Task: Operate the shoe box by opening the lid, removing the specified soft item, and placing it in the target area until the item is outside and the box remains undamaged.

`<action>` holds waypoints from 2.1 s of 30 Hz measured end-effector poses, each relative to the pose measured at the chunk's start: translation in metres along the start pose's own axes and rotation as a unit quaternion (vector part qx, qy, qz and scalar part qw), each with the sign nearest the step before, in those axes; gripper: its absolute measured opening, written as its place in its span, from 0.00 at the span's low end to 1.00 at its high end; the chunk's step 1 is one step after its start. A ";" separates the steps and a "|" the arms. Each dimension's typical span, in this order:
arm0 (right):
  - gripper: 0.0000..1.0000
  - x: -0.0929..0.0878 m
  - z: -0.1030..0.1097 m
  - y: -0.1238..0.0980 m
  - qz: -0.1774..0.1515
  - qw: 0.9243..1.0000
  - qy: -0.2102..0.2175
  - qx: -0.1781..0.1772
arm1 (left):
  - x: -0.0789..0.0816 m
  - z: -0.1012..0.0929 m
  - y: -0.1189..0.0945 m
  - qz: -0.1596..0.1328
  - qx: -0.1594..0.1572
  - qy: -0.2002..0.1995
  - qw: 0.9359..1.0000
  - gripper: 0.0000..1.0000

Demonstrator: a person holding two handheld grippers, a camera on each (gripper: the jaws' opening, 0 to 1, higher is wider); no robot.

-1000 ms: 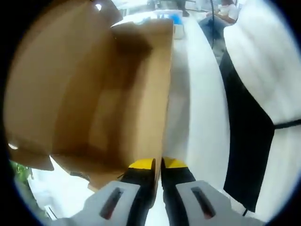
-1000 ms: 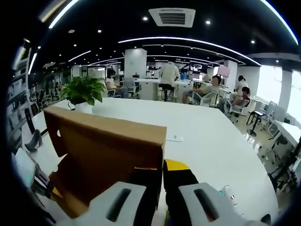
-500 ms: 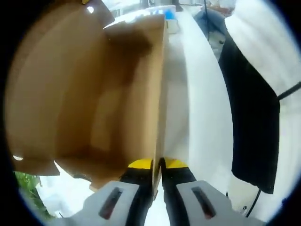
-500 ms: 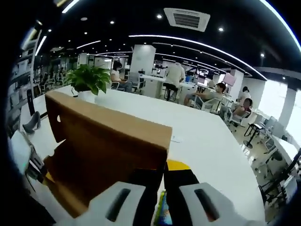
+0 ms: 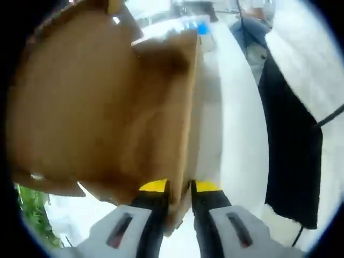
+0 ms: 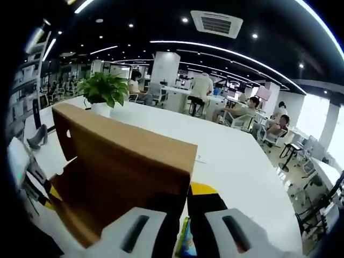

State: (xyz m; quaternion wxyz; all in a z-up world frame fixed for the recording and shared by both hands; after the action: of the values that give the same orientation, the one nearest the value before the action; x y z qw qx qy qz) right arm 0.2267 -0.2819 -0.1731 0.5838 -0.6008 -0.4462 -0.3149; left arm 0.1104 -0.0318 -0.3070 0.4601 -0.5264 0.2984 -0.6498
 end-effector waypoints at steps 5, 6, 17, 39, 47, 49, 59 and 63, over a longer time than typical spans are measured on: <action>0.01 0.000 0.000 0.001 0.000 1.000 0.006 0.001 | 0.003 0.010 -0.017 -0.053 0.043 -0.140 0.988 0.34; 0.01 0.000 0.000 0.001 -0.001 1.000 0.004 0.001 | 0.003 0.009 -0.020 -0.067 0.044 -0.155 0.985 0.35; 0.02 -0.002 0.002 -0.001 -0.005 1.000 -0.016 0.004 | 0.027 0.012 -0.049 -0.202 0.069 -0.383 0.899 0.68; 0.03 -0.022 0.009 -0.021 0.006 0.999 -0.036 0.010 | -0.003 0.046 -0.077 -0.242 0.130 -0.476 0.835 0.68; 0.03 -0.031 0.012 -0.027 0.011 0.999 -0.030 0.019 | 0.000 0.042 -0.079 -0.240 0.155 -0.474 0.833 0.61; 0.03 -0.034 0.013 -0.029 0.013 0.999 -0.031 0.022 | 0.002 0.039 -0.078 -0.243 0.153 -0.472 0.833 0.61; 0.05 -0.053 0.019 -0.033 0.023 0.998 -0.030 0.049 | -0.011 0.042 -0.074 -0.205 0.177 -0.454 0.849 0.55; 0.06 -0.054 0.021 -0.032 0.022 0.998 -0.033 0.056 | -0.009 0.045 -0.076 -0.205 0.183 -0.448 0.851 0.54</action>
State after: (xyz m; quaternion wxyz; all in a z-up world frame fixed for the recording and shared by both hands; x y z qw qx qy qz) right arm 0.1728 -0.2733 -0.2104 0.6087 -0.5867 -0.4685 -0.2565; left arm 0.1320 0.0104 -0.2326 0.4882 -0.7161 -0.1787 -0.4658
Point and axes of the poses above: the point that each gripper's makers call its tool centre point, and the gripper's own axes: y roughly forward along the fingers, z roughly to its left, x roughly out of its top, the point moved 1 cm from there along -y, roughly backward along the fingers, and after that the axes turned 6 degrees about y, right-handed, at the moved point
